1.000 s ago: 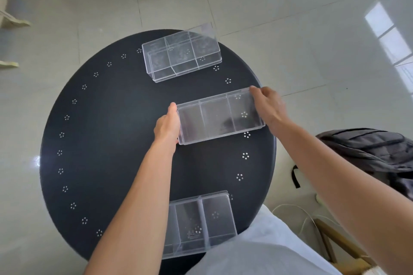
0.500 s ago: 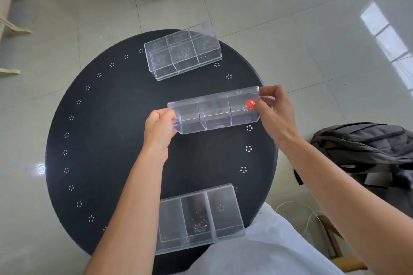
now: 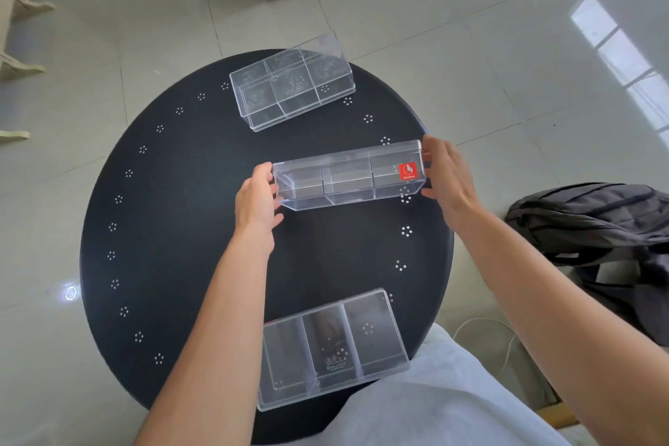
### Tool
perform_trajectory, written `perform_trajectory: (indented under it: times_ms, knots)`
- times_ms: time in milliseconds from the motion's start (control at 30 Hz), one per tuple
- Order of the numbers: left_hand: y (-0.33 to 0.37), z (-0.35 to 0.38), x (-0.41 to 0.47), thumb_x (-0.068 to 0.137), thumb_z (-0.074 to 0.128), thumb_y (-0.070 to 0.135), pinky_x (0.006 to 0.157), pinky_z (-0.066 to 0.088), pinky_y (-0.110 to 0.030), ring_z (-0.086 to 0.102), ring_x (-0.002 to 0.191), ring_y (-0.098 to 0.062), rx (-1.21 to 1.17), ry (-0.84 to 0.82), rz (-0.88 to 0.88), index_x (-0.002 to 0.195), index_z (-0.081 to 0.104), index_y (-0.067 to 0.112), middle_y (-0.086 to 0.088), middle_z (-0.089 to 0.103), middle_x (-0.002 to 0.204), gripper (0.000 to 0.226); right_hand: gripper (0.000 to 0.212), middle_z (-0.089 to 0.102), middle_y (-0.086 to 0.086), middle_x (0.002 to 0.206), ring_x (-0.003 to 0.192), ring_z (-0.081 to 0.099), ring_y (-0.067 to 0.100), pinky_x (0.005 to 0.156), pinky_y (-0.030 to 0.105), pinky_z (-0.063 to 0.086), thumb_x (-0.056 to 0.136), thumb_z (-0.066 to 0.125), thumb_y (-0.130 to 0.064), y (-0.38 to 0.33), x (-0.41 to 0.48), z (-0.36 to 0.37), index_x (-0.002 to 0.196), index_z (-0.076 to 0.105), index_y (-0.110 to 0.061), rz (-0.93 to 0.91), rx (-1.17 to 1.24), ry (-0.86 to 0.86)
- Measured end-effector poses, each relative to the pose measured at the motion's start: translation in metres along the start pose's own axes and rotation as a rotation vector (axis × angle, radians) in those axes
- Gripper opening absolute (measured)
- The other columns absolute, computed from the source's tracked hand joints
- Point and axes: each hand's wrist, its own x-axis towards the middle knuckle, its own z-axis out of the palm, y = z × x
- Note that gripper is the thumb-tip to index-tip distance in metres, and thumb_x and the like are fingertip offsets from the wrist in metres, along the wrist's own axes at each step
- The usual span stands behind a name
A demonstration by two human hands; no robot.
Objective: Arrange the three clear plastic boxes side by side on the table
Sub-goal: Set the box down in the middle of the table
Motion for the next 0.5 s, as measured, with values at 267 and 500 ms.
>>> perform_trajectory:
  times_ms: [267,500]
  knots:
    - [0.010,0.002,0.002,0.092,0.048,0.045,0.087,0.049,-0.037,0.062,0.104,-0.021,0.150,-0.045,0.001,0.117,0.061,0.022,-0.001,0.065,0.113,0.036,0.020,0.061,0.002,0.102,0.104,0.060,0.023,0.092,0.044,0.052,0.090,0.043,-0.046,-0.009,0.000,0.007,0.090,0.055,-0.029,0.075,-0.003,-0.027]
    - [-0.015,-0.011,0.000,0.088,0.053,0.006,0.085,0.053,-0.028,0.063,0.106,-0.016,0.082,-0.116,0.149,0.123,0.056,0.017,0.001,0.062,0.117,0.036,0.023,0.061,-0.011,0.104,0.105,0.060,0.014,0.074,0.027,0.052,0.084,0.052,-0.013,0.012,-0.013,0.006,0.107,0.054,-0.019,-0.132,-0.005,-0.046]
